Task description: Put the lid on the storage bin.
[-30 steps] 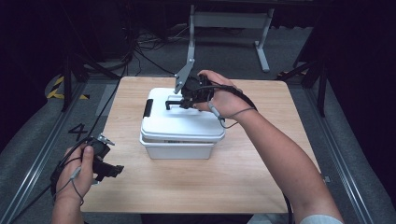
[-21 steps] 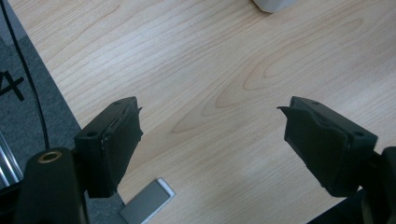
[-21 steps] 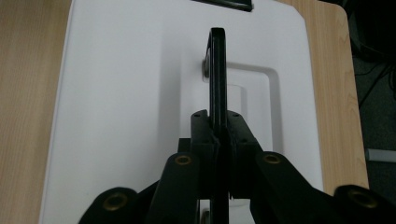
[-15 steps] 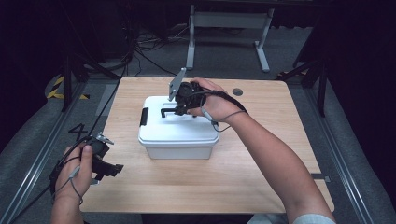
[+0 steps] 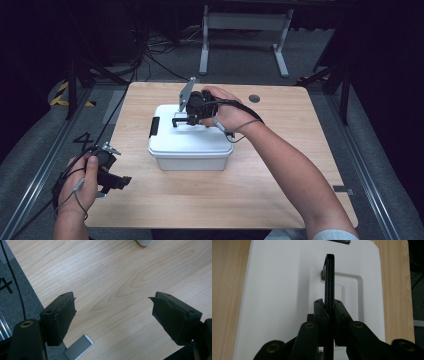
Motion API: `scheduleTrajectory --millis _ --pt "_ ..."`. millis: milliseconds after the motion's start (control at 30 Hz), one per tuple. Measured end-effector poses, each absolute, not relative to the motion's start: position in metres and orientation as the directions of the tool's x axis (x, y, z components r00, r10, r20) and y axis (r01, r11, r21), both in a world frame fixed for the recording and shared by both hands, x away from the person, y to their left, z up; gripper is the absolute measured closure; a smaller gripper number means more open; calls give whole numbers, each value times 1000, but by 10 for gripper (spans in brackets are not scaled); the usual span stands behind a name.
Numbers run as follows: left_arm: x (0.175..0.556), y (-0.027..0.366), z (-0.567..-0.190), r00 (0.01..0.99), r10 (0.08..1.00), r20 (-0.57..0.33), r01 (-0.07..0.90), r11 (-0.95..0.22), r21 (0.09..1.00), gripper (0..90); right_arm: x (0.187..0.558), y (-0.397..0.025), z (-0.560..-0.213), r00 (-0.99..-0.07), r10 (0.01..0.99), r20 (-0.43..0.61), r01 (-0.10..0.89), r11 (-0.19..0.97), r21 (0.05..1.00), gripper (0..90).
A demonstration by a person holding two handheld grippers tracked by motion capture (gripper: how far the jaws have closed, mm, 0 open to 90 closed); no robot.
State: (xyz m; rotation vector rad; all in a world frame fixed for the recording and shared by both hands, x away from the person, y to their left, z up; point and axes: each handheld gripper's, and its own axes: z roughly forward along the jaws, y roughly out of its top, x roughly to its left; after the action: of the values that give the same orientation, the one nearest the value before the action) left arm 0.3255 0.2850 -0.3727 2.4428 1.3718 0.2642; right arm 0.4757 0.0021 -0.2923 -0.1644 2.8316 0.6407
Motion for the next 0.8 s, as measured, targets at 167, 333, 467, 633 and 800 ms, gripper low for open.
scheduleTrajectory --millis 167,333,467,633,800 --pt "326 286 -373 520 854 1 794 -484 368 195 473 -2 -297 -965 -63 -255 -170 889 424 834" --pt "326 285 -373 520 854 0 794 -484 367 195 469 -2 -297 -966 -62 -252 -168 890 424 827" --pt "326 285 -373 521 853 2 794 -486 365 194 466 -3 -298 -976 -50 -213 -139 893 428 751" --pt "328 284 -373 524 852 3 792 -489 365 195 463 -10 -293 -993 14 -115 -51 841 539 522" --pt "326 285 -375 521 854 -1 797 -485 361 195 458 -20 -281 -990 43 -131 -41 813 581 474"
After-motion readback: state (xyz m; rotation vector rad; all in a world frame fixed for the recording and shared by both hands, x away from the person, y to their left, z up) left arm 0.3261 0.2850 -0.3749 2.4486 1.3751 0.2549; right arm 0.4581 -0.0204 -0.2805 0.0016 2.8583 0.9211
